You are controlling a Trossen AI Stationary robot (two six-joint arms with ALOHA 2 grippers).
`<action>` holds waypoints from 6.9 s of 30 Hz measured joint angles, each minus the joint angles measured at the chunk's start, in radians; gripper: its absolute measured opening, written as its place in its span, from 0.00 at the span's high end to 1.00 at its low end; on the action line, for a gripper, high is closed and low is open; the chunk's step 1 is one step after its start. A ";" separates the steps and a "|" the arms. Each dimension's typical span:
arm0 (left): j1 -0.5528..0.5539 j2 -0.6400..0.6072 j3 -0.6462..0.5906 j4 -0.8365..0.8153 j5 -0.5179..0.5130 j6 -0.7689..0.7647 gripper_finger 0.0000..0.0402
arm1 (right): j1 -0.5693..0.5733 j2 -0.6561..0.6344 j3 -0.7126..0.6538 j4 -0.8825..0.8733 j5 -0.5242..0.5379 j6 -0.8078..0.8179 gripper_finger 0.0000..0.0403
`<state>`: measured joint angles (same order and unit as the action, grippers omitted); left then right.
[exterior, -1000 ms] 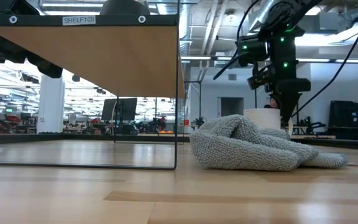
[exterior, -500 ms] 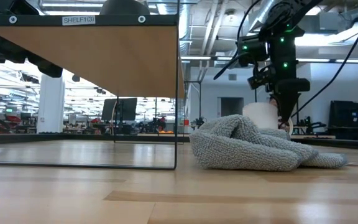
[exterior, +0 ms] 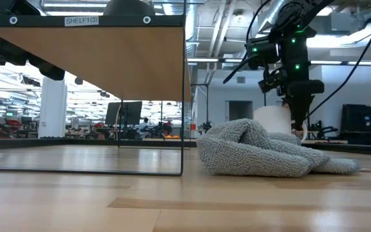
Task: Stack small to large cups/mugs on shelf
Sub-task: Put the white mug on the shelf
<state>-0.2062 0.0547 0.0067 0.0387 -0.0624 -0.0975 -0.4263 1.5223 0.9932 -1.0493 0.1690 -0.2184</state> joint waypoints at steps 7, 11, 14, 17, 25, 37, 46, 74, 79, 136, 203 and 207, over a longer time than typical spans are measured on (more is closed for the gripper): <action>0.000 0.000 0.000 0.000 0.000 0.019 0.70 | 0.007 0.000 0.000 -0.017 -0.035 -0.019 0.82; 0.000 0.000 0.000 0.000 0.000 0.034 0.70 | 0.014 0.000 0.000 -0.017 -0.038 -0.018 0.82; 0.000 0.000 0.000 0.000 0.000 0.034 0.70 | 0.019 0.000 0.000 -0.017 -0.038 -0.018 0.82; 0.000 0.000 0.000 0.000 0.000 0.034 0.70 | 0.020 0.000 0.000 -0.017 -0.038 -0.018 0.82; 0.000 0.000 0.000 0.000 0.000 0.034 0.70 | 0.020 0.000 0.000 -0.017 -0.041 0.010 0.82; 0.000 0.000 0.000 0.000 -0.001 0.034 0.70 | 0.020 0.000 0.000 -0.017 -0.043 0.020 0.82; 0.000 0.000 0.000 0.000 -0.001 0.034 0.70 | 0.020 0.000 0.000 -0.016 -0.042 0.036 0.76; 0.000 0.000 0.000 0.000 -0.001 0.034 0.70 | 0.060 0.000 0.000 0.015 -0.037 -0.160 0.67; 0.000 0.000 0.000 0.000 -0.001 0.033 0.70 | 0.091 0.000 0.000 0.047 -0.031 -0.208 0.70; 0.000 0.000 0.000 0.000 -0.005 0.068 0.70 | 0.319 0.000 0.423 -0.355 0.015 0.125 0.85; 0.000 0.000 0.000 -0.006 0.033 0.003 0.70 | 0.969 0.316 0.625 0.484 0.954 -0.141 0.97; 0.000 0.000 0.000 -0.006 0.033 0.001 0.70 | 0.991 0.317 0.625 0.533 0.965 -0.155 0.97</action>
<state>-0.2062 0.0544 0.0066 0.0326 -0.0292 -0.0967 0.5650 1.8389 1.6184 -0.5166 1.1337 -0.3729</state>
